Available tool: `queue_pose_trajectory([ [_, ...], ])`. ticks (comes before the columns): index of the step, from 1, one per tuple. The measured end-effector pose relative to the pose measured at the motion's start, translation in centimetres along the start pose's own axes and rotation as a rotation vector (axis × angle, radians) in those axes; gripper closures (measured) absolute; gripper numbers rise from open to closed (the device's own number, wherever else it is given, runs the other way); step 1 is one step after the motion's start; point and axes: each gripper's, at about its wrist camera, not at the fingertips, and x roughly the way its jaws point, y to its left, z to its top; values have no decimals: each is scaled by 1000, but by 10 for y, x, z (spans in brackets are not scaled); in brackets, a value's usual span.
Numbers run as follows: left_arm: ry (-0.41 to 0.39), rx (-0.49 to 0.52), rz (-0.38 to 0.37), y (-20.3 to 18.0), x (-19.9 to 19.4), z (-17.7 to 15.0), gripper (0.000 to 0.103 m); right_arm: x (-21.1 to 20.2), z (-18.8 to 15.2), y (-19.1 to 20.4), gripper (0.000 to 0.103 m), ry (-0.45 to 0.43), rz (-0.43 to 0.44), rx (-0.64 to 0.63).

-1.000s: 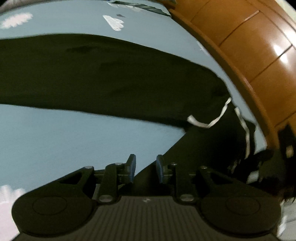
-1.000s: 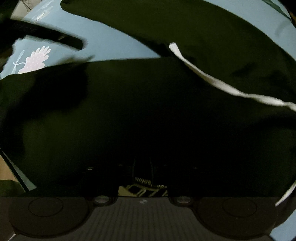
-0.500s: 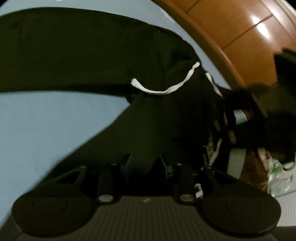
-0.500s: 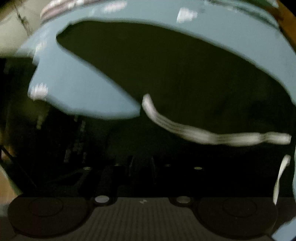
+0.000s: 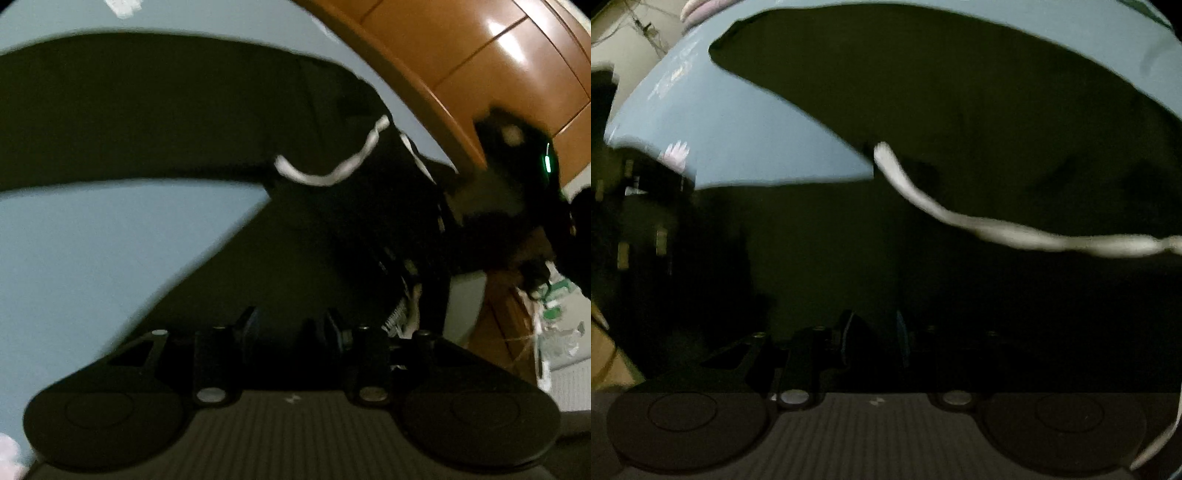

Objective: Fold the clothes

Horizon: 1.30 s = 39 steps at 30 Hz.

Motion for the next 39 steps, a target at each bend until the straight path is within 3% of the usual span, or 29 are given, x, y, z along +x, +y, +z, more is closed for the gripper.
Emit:
queue_pose_trajectory([
  [4,-86,-18,6,12,0,27,65,-3,6,5,75,36,-9,5],
  [6,-87,-12,-21,13,12,32,65,-8,15,10,75,-3,-18,-31],
  [9,-32,22,-33,4,36,34,65,-19,32,25,75,-85,-34,-166],
  [13,31,71,-66,-4,40,21,65,-16,51,43,74,-130,-56,-413],
  [17,70,73,-73,-1,34,10,65,4,74,47,74,-109,7,-534],
  [20,87,72,-63,2,27,8,65,24,69,55,74,-47,8,-584],
  [23,75,75,-50,3,15,11,65,25,60,46,72,-41,28,-521],
  [28,-59,37,-25,12,-4,30,65,28,54,49,60,-47,30,-494],
  [31,-31,35,17,17,18,47,68,29,57,52,52,-47,24,-511],
  [33,17,42,28,19,34,52,77,28,56,52,51,-55,23,-505],
  [37,42,161,56,0,41,39,77,32,56,56,51,-72,19,-487],
  [39,52,208,92,-11,41,32,85,33,54,59,51,-77,6,-492],
])
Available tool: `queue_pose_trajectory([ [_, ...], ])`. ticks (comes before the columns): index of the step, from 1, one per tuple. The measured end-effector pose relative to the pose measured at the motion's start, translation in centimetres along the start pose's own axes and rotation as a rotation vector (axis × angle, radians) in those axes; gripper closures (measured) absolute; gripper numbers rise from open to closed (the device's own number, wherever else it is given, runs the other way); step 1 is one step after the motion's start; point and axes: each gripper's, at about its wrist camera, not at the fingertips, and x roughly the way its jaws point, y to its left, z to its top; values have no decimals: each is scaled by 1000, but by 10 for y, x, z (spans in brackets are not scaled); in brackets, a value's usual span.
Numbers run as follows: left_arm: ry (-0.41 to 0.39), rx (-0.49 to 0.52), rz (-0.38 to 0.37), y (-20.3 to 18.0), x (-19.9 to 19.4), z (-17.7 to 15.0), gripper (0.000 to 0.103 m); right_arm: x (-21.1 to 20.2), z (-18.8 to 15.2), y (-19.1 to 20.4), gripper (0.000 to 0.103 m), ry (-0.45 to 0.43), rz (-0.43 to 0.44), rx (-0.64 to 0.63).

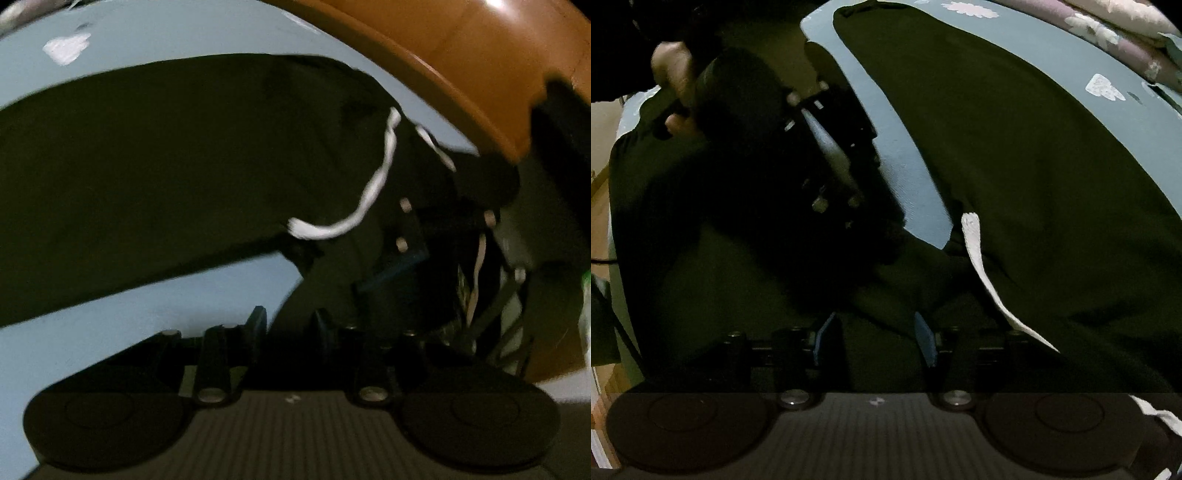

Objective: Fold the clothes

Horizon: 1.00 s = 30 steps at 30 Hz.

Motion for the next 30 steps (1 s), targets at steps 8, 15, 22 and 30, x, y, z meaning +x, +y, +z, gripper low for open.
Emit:
queue_pose_trajectory([
  [8,-93,-62,104,7,-35,4,102,-2,-3,8,51,9,-53,30],
  [15,-40,-246,35,34,-25,9,89,4,2,10,48,10,-63,61],
  [22,-86,-552,-197,65,-7,15,61,2,2,13,48,-7,-68,92],
  [30,-208,-703,-197,83,22,32,64,-5,-13,23,48,-35,-90,135],
])
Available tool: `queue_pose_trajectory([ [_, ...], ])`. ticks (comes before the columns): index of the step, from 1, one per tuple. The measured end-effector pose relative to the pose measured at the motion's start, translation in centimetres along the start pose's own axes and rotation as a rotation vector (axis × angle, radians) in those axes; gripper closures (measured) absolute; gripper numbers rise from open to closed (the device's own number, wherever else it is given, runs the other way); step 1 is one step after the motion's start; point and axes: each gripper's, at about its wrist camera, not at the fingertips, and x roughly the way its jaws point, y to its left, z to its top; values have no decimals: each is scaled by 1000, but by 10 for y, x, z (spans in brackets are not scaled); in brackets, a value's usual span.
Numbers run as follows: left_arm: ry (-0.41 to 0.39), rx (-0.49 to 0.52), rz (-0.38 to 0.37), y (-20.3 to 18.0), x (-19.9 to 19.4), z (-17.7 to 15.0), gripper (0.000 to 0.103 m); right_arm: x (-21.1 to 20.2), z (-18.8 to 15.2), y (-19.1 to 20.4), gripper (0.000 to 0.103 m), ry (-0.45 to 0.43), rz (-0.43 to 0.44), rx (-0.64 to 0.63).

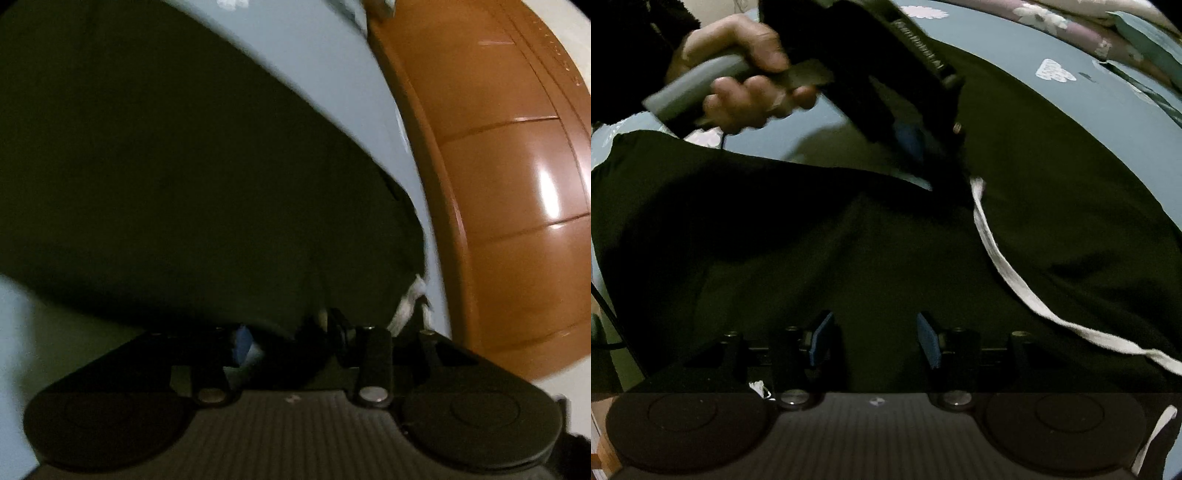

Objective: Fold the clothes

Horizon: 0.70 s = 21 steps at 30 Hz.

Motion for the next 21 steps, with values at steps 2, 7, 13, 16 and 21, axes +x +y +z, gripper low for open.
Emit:
queue_pose_trajectory([
  [2,-6,8,5,-3,-3,2,64,-1,-1,0,48,-8,-14,13],
  [7,42,13,-22,-7,-3,-9,62,-16,-13,-7,47,-31,-52,89],
  [13,-13,66,32,-19,14,-17,84,-32,-32,-18,46,-20,-85,178],
  [16,-66,21,-17,-20,12,-11,96,-35,-39,-19,46,-8,-97,212],
  [21,-19,-9,38,-18,23,-9,92,-41,-44,-22,46,-13,-103,246],
])
